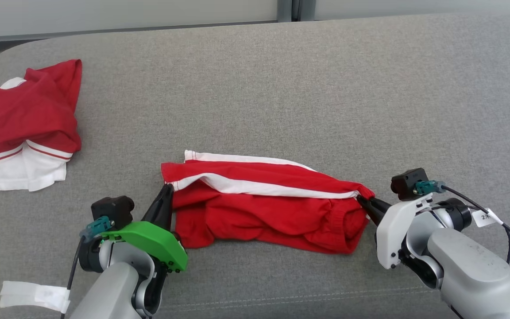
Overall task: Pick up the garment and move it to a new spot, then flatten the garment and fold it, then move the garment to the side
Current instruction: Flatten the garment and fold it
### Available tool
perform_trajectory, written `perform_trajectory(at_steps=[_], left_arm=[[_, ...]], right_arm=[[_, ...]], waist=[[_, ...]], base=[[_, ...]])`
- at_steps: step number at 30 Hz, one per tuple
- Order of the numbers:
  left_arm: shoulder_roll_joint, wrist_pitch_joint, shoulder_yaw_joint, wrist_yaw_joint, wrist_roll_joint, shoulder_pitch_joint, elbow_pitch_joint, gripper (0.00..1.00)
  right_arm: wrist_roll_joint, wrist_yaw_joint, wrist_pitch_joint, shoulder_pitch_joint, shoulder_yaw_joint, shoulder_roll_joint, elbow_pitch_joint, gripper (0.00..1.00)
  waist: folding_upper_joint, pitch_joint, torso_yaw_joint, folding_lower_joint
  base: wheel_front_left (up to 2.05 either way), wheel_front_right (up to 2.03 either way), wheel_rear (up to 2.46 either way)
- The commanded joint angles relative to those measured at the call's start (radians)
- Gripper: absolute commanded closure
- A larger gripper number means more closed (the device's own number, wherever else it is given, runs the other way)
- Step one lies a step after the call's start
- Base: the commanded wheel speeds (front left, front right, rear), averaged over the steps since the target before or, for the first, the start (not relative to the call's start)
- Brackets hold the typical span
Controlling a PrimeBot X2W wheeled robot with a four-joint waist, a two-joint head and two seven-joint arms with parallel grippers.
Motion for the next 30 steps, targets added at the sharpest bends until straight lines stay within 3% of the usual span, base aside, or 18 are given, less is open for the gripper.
perform_trajectory(at_steps=[1, 4, 5, 6, 7, 8, 14, 30], left_arm=[[-0.007, 0.001, -0.001, -0.006, -0.008, 0.017, 0.008, 1.0], [-0.015, 0.0, 0.002, -0.011, -0.023, 0.026, 0.031, 1.0], [-0.018, -0.007, 0.006, -0.013, -0.028, 0.024, 0.035, 0.91], [-0.021, -0.009, 0.008, -0.015, -0.031, 0.024, 0.042, 0.61], [-0.025, -0.014, 0.007, -0.02, -0.035, 0.025, 0.05, 0.14], [-0.028, -0.014, 0.004, -0.025, -0.037, 0.025, 0.056, 0.0], [-0.026, -0.024, -0.012, -0.06, -0.031, 0.003, 0.081, 0.0], [-0.052, -0.022, -0.024, -0.093, -0.067, -0.042, 0.148, 0.0]], right_arm=[[0.014, -0.002, -0.008, -0.004, 0.01, -0.003, 0.014, 1.0], [0.035, -0.002, -0.025, -0.01, 0.034, -0.005, 0.027, 1.0], [0.043, -0.002, -0.031, -0.013, 0.041, -0.006, 0.03, 1.0], [0.049, -0.002, -0.036, -0.017, 0.048, -0.007, 0.032, 1.0], [0.054, -0.002, -0.043, -0.02, 0.056, -0.007, 0.033, 1.0], [0.059, -0.002, -0.046, -0.022, 0.063, -0.008, 0.036, 1.0], [0.087, -0.002, -0.071, -0.035, 0.102, -0.014, 0.046, 1.0], [0.147, -0.002, -0.111, -0.064, 0.182, -0.019, 0.078, 1.0]], waist=[[0.0, -0.004, 0.002, 0.0], [0.0, -0.008, 0.003, 0.0], [0.0, -0.009, 0.003, 0.0], [0.0, -0.011, 0.003, 0.0], [0.0, -0.012, 0.003, 0.0], [0.0, -0.014, 0.002, 0.0], [0.0, -0.02, -0.002, 0.0], [0.0, -0.03, -0.016, 0.0]], base=[[0.0, 0.0, 0.0], [0.0, 0.0, 0.0], [0.0, 0.0, 0.0], [0.0, 0.0, 0.0], [0.0, 0.0, 0.0], [0.0, 0.0, 0.0], [0.0, 0.0, 0.0], [0.0, 0.0, 0.0]])
